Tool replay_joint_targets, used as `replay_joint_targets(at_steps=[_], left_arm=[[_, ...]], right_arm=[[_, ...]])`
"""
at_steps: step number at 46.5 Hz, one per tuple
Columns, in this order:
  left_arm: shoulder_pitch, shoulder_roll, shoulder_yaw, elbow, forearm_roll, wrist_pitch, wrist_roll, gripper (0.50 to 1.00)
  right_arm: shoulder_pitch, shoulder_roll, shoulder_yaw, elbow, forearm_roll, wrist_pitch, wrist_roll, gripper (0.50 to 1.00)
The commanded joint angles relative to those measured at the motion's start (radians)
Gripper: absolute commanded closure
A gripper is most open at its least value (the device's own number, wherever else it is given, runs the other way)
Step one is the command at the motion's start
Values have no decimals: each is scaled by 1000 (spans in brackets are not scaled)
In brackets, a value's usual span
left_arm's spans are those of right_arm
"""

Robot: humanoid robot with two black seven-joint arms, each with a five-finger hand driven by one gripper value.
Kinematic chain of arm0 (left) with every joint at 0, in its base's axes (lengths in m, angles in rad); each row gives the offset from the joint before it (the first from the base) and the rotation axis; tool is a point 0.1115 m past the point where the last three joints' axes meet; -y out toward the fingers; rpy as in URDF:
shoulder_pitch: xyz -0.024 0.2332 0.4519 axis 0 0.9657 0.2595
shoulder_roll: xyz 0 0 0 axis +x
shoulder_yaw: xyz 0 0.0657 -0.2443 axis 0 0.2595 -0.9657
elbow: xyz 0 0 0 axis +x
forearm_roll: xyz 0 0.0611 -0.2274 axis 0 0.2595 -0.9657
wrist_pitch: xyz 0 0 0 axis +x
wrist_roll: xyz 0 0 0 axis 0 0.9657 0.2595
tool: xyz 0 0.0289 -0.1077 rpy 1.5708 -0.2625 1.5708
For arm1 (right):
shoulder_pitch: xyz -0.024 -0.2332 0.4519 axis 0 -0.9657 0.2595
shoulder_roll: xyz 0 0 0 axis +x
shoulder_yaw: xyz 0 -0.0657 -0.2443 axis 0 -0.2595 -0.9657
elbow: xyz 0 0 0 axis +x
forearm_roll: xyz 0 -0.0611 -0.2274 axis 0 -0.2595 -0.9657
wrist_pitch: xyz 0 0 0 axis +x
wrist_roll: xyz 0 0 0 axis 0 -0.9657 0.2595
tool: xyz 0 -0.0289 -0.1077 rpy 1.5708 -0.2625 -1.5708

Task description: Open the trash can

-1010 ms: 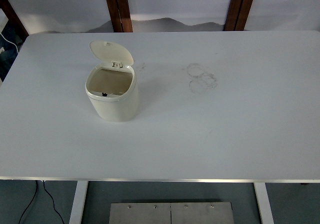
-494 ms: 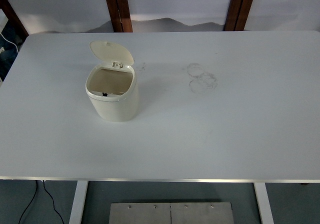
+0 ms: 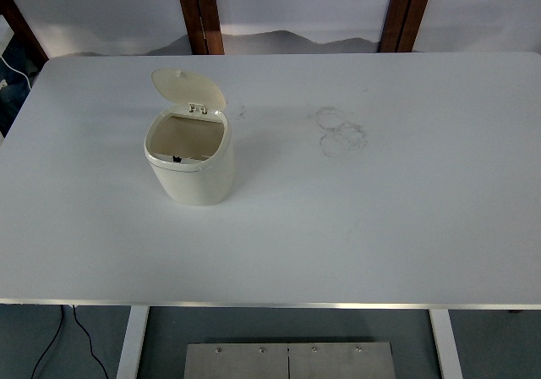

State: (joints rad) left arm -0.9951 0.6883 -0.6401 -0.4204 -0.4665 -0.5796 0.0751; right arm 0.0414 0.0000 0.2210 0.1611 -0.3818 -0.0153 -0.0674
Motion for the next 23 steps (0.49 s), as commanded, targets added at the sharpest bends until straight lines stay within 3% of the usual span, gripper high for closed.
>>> replay_joint_targets(at_steps=[1,23], left_arm=[[19,-7,-4,0,-8,15,0,500],[44,-7,-6,0,-37,38,0,500]], right_arm=[[0,0,1,0,1,0,0,505],[-1,0,0,0,0,0,0,505]])
